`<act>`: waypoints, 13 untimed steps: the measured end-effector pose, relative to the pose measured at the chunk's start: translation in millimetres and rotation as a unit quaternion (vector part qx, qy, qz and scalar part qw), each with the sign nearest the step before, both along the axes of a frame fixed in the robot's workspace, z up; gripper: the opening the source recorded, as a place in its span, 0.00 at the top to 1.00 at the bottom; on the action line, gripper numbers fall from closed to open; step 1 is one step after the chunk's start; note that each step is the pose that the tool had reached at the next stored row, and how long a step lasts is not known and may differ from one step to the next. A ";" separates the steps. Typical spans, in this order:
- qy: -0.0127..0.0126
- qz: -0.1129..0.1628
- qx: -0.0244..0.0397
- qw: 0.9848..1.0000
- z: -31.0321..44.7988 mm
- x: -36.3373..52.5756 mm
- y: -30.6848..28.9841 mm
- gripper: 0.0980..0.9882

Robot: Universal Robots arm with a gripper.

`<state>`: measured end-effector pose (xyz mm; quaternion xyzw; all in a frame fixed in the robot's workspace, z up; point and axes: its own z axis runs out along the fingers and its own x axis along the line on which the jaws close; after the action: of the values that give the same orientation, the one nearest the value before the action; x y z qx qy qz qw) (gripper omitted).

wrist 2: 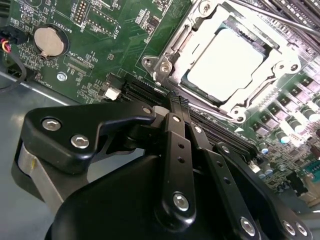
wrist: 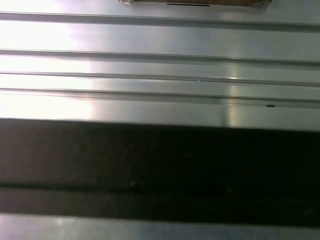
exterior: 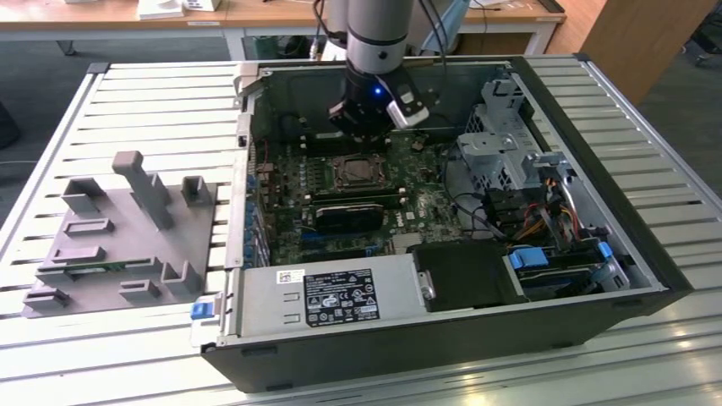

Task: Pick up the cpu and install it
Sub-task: 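Install the first cpu locking lever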

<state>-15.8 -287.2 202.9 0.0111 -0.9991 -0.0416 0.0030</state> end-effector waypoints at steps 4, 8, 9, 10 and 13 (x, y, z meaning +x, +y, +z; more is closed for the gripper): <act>0.000 0.000 0.000 1.000 -1.8 0.4 0.0 0.99; 0.000 0.000 0.000 1.000 -1.8 0.5 0.0 0.99; 0.000 0.000 0.000 1.000 -1.8 0.5 0.0 0.99; 0.000 0.000 0.000 1.000 -1.6 0.6 0.0 0.99; 0.000 0.000 -0.001 1.000 -0.6 0.5 0.0 0.99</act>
<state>-15.3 -287.2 202.3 0.0111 -0.9991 -0.0406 0.0031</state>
